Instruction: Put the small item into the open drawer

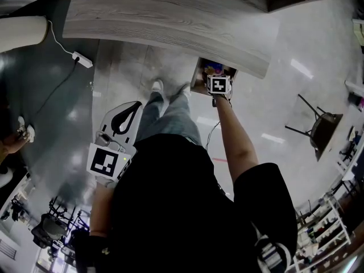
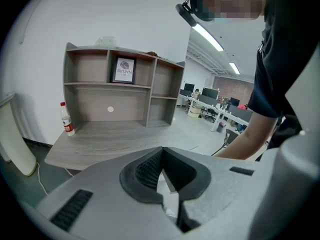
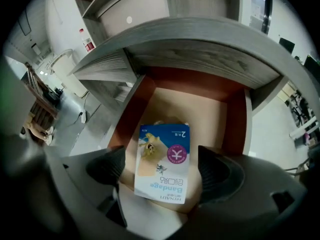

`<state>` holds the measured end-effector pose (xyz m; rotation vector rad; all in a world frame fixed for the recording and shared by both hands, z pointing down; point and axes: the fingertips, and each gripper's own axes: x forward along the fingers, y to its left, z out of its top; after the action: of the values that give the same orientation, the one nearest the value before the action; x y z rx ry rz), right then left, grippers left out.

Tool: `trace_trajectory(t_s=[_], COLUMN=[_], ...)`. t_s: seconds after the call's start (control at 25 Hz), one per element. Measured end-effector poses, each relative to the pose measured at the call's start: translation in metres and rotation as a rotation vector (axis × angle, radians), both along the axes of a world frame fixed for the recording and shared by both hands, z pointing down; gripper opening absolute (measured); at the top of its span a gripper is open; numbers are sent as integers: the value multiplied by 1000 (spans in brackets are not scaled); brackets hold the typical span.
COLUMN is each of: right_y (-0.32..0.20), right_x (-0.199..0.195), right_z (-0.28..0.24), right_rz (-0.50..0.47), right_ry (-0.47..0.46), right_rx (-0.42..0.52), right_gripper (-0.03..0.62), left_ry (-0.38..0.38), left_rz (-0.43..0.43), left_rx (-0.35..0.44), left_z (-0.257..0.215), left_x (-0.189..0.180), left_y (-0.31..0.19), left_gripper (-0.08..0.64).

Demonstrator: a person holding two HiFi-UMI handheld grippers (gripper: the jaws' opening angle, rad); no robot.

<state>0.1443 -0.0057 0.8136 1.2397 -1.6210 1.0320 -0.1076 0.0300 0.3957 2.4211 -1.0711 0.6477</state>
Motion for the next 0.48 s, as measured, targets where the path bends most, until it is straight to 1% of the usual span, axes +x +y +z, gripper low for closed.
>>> trace_trajectory(t_s=[0.2, 0.36, 0.44, 0.48], right_y=[-4, -8, -11, -12], right_x=[-4, -9, -11, -12], right_z=[-22, -49, -64, -72], right_rz=[5, 12, 26, 35], right_ry=[1, -11, -21, -23], right_rx=[32, 69, 93, 108], right_gripper=[454, 454, 441, 423], left_ry=[20, 42, 52, 59], left_rz=[24, 54, 72, 82], left_rx=[18, 37, 48, 53], left_z=[-4, -7, -10, -11], left_x=[2, 6, 8, 8], left_y=[-1, -5, -9, -11], left_gripper=[2, 2, 2, 2])
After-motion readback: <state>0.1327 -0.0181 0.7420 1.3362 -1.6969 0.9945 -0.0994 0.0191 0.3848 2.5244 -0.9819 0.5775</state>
